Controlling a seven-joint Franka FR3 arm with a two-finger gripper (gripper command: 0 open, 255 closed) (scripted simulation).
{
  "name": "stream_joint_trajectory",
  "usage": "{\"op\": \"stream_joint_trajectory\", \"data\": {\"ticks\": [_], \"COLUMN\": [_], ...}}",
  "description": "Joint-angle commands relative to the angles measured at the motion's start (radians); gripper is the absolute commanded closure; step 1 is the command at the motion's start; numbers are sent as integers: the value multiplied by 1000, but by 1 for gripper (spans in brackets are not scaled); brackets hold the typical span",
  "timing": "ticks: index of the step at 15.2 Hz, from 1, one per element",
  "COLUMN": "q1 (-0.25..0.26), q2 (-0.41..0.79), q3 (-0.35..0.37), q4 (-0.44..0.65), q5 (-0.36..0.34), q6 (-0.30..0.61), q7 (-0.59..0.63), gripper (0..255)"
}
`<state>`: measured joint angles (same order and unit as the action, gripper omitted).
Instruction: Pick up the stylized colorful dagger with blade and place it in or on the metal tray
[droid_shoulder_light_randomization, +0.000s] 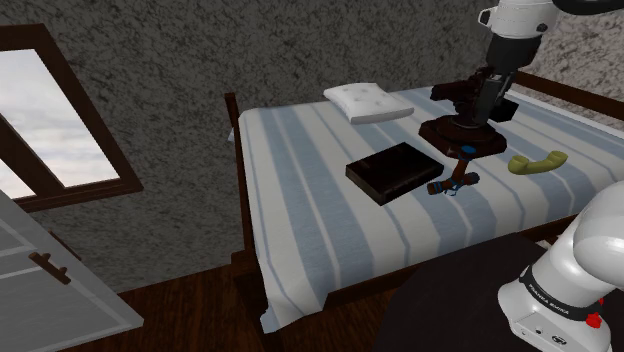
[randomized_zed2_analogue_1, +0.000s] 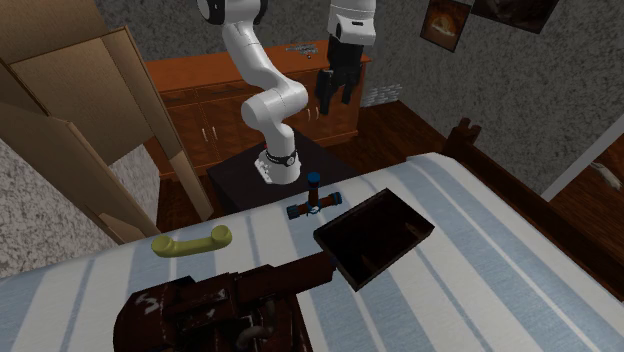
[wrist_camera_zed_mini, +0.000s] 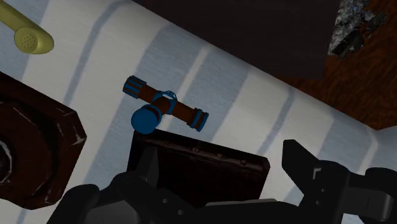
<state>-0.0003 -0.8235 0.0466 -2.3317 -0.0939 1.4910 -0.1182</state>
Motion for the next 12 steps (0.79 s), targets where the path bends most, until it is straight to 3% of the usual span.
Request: {"op": "stream_joint_trajectory", "data": {"ticks": [1,12], "q1": [0,-22], "q2": [0,190], "q3": [0,-185], "q4": [0,-158], "q5": [0,-92], "q6": [0,282], "q7": [0,-216], "gripper": [0,0]}}
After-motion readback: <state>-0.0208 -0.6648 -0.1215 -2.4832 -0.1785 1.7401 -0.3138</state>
